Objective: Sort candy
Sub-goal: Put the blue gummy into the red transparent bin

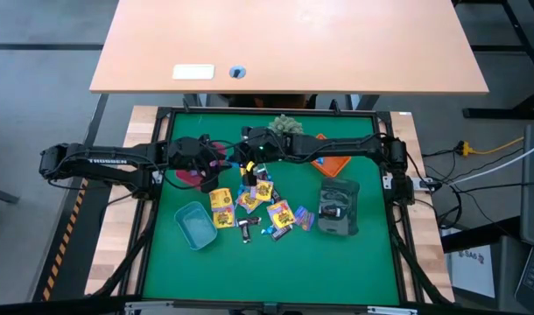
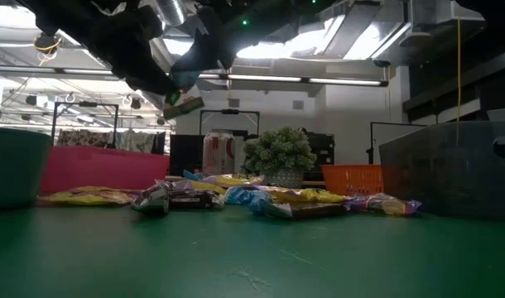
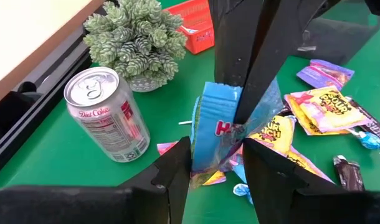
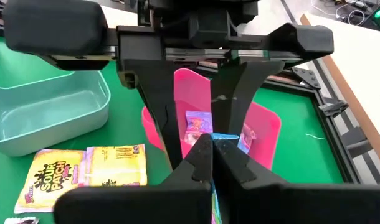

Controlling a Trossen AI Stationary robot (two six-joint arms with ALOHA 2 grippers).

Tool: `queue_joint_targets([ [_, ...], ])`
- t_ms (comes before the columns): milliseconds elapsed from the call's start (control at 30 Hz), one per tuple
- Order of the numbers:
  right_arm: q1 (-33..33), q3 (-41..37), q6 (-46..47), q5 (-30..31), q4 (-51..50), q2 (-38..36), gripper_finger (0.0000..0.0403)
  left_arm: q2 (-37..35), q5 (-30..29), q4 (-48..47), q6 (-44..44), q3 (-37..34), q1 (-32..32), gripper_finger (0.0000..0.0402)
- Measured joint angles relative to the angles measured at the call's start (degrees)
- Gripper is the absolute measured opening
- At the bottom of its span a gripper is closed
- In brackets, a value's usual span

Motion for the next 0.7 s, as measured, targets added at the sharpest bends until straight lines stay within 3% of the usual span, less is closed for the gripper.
queue_joint_targets([
  [133,0.0,0.0,0.0,-0.03,0.04,0.0,0.0,0.0,-0.25,-0.04,0.0,0.0,0.0,0.0106],
  [400,0.0,0.0,0.02,-0.09,0.02,0.0,0.0,0.0,-0.48,-0.11,-0.15,0.0,0.02,0.0013],
  [700,0.04,-0.02,1.24,-0.09,0.06,0.0,0.0008,0.0,-0.48,-0.09,-0.17,0.0,0.02,0.0006],
])
